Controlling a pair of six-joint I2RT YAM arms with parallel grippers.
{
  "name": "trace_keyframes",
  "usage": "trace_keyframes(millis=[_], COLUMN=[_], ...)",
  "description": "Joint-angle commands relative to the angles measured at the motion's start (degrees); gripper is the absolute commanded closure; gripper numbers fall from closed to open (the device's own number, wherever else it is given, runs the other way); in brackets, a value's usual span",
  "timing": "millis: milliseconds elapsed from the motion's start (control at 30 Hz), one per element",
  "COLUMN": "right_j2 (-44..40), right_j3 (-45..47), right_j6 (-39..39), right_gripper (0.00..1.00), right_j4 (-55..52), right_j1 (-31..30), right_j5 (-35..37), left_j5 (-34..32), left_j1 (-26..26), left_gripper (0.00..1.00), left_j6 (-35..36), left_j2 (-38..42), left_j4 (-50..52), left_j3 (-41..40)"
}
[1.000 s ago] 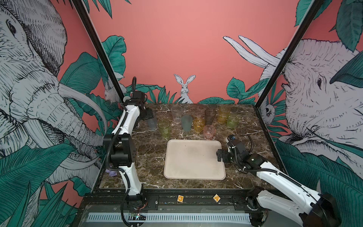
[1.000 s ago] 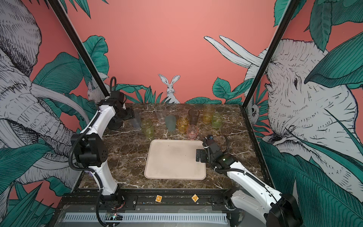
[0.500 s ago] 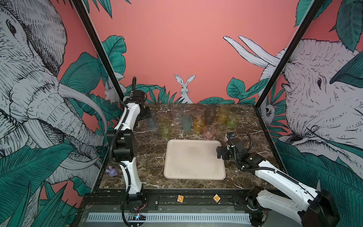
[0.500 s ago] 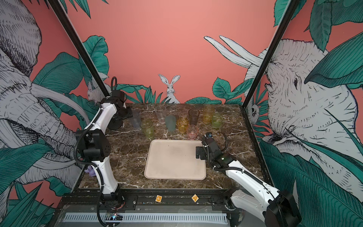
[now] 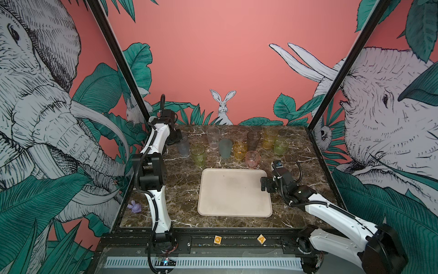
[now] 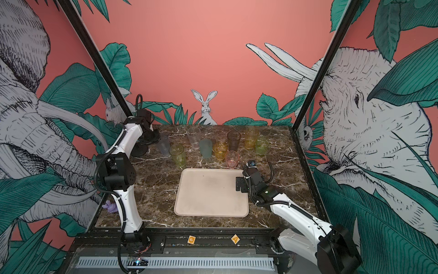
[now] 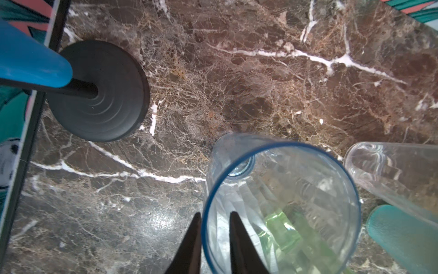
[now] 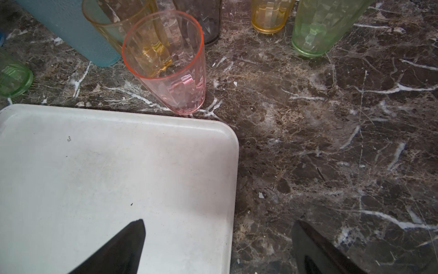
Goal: Place the glasses into the tray
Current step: Pick up the glass from the top-left of the table.
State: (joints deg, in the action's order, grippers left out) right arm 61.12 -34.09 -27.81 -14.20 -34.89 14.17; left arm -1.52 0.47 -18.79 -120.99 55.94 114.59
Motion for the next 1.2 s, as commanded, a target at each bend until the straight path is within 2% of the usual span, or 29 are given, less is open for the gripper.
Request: trace_keyframes(millis=[0, 733, 1167], right_j2=[1.21, 4.18, 4.98], right_j3=[-1.02, -2.3, -2.85], right_j6=[-0.4, -1.06, -1.27], right_gripper=[0.01, 0.01, 0.01], right_j4=[1.29, 0.31, -0.25], right_j1=[-0.35, -0.26, -0.26], right_j5=[1.05, 1.39, 1.47], left_j5=[0.63, 2.22, 2.85], left_j1=[0.33, 0.35, 0.3], left_gripper=[0.81, 0.99, 1.0], left_j6=[-0.02, 0.81, 2.11], left_j2=[-0.29, -0.87, 1.67], left_j4=[1.63, 3.1, 4.92], left_j3=[2.48, 4.07, 3.54])
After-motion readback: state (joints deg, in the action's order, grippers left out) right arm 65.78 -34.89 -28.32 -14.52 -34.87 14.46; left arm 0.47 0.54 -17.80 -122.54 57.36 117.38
